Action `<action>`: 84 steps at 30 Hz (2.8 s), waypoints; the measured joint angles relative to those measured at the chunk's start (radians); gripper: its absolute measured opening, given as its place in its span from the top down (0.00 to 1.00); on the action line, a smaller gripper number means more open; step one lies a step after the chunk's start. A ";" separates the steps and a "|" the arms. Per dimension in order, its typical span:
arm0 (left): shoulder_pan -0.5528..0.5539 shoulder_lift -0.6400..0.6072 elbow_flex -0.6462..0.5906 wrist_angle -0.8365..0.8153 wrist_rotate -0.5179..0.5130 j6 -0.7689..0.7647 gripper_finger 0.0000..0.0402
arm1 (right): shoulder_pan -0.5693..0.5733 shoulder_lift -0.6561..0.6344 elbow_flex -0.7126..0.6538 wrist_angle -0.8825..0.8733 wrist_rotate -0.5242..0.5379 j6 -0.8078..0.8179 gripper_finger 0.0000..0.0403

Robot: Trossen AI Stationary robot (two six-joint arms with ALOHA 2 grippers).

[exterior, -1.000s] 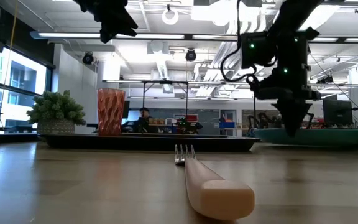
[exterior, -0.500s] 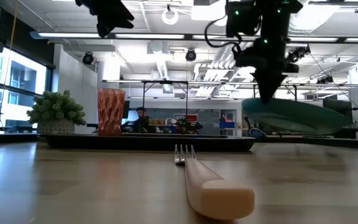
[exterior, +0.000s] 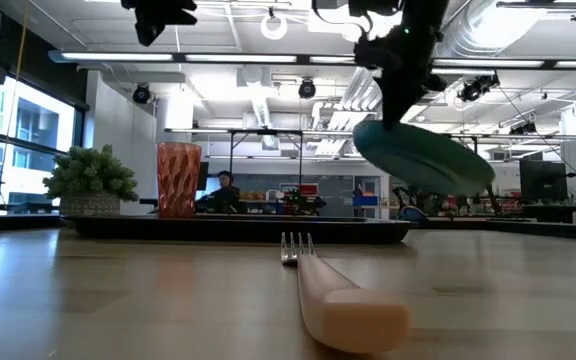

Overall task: Pick and place plate/cup/fork/spoon on tray
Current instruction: Put the green plate on the black tray

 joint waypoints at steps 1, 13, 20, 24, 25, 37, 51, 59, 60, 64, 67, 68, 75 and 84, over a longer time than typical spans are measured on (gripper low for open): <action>0.000 -0.011 -0.023 0.018 0.000 -0.013 0.75 | 0.000 0.000 0.012 0.011 0.004 -0.019 1.00; -0.018 -0.110 -0.170 0.192 0.006 -0.120 0.75 | 0.000 0.000 0.094 0.167 0.020 -0.322 1.00; -0.019 -0.112 -0.171 0.243 0.005 -0.164 0.75 | 0.000 0.008 0.096 0.345 -0.015 -0.561 1.00; -0.019 -0.111 -0.171 0.250 0.004 -0.173 0.75 | 0.000 0.022 0.097 0.404 -0.043 -0.657 1.00; -0.019 -0.111 -0.171 0.250 0.004 -0.174 0.75 | 0.000 0.028 0.097 0.405 -0.053 -0.675 1.00; -0.016 -0.111 -0.171 0.319 -0.002 -0.226 0.75 | 0.024 0.147 0.097 0.425 -0.168 -0.866 1.00; -0.016 -0.111 -0.171 0.313 -0.001 -0.225 0.75 | 0.099 0.308 0.097 0.417 -0.193 -1.106 1.00; -0.016 -0.111 -0.171 0.310 -0.001 -0.225 0.75 | 0.122 0.365 0.096 0.416 -0.193 -1.270 1.00; -0.016 -0.111 -0.171 0.308 -0.001 -0.225 0.75 | 0.123 0.371 0.096 0.417 -0.193 -1.282 1.00; -0.017 -0.111 -0.171 0.300 -0.001 -0.225 0.75 | 0.127 0.390 0.096 0.413 -0.175 -1.290 1.00; -0.017 -0.111 -0.171 0.300 -0.001 -0.225 0.75 | 0.127 0.401 0.096 0.394 -0.169 -1.309 1.00; -0.017 -0.111 -0.171 0.300 -0.001 -0.225 0.75 | 0.126 0.405 0.096 0.387 -0.170 -1.315 1.00; -0.017 -0.111 -0.171 0.300 -0.001 -0.225 0.75 | 0.127 0.420 0.096 0.373 -0.158 -1.385 1.00; -0.017 -0.111 -0.171 0.300 -0.001 -0.225 0.75 | 0.107 0.420 0.096 0.368 -0.216 -1.368 1.00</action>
